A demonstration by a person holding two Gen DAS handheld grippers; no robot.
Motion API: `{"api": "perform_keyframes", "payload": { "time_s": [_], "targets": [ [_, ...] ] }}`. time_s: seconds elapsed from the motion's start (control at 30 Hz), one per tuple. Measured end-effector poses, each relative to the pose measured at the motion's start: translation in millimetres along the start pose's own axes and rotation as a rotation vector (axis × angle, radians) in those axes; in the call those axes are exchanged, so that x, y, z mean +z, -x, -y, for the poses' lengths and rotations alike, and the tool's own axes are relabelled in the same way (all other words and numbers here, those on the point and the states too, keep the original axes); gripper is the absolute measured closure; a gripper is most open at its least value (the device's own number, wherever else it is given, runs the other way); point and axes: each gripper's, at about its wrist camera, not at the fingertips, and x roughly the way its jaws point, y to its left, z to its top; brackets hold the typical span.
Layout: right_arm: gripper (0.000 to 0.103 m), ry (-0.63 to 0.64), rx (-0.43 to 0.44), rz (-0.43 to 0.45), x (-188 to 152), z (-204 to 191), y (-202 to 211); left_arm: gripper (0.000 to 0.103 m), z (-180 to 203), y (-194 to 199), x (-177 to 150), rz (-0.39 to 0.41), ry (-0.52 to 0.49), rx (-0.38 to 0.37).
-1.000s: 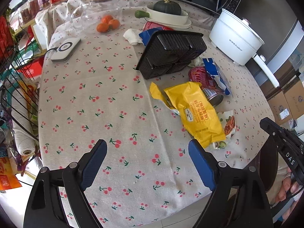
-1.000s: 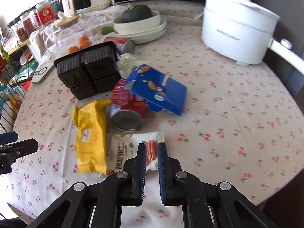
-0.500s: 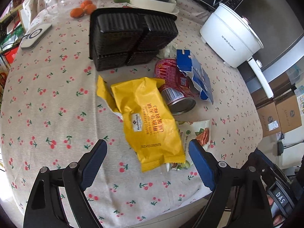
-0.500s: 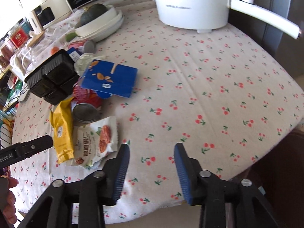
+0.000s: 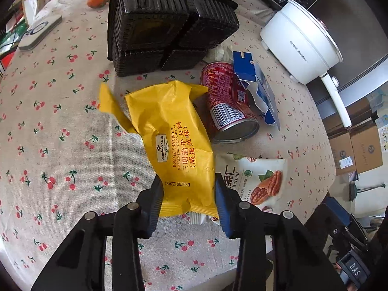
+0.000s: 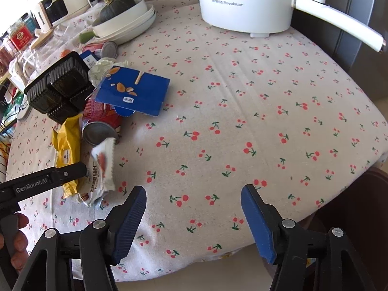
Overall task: Collect trash
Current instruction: 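Grasp the yellow snack bag with the left tool while the right tool grasps the white pecan packet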
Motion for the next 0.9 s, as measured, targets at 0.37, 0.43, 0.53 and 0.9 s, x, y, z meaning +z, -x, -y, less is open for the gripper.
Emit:
{"api": "perform_keyframes", "payload": {
  "time_s": [0.37,0.43,0.53,0.9],
  "targets": [
    [0.033,0.047,0.067,-0.044,3,-55,-39,0.084,-22,37,-3,0.042,-0.076,0.044],
    [0.033,0.064,0.062,-0.051,3,-64,-48,0.086,-33,44,-4,0.051,-0.081,0.057],
    [0.032,0.086,0.038,-0.056,3,-75,-64,0.086,-49,52,-3,0.064,-0.086,0.083],
    [0.068,0.283,-0.012,-0.013,-11,-118,-81,0.100,-87,64,-4,0.059,-0.046,0.072]
  ]
}}
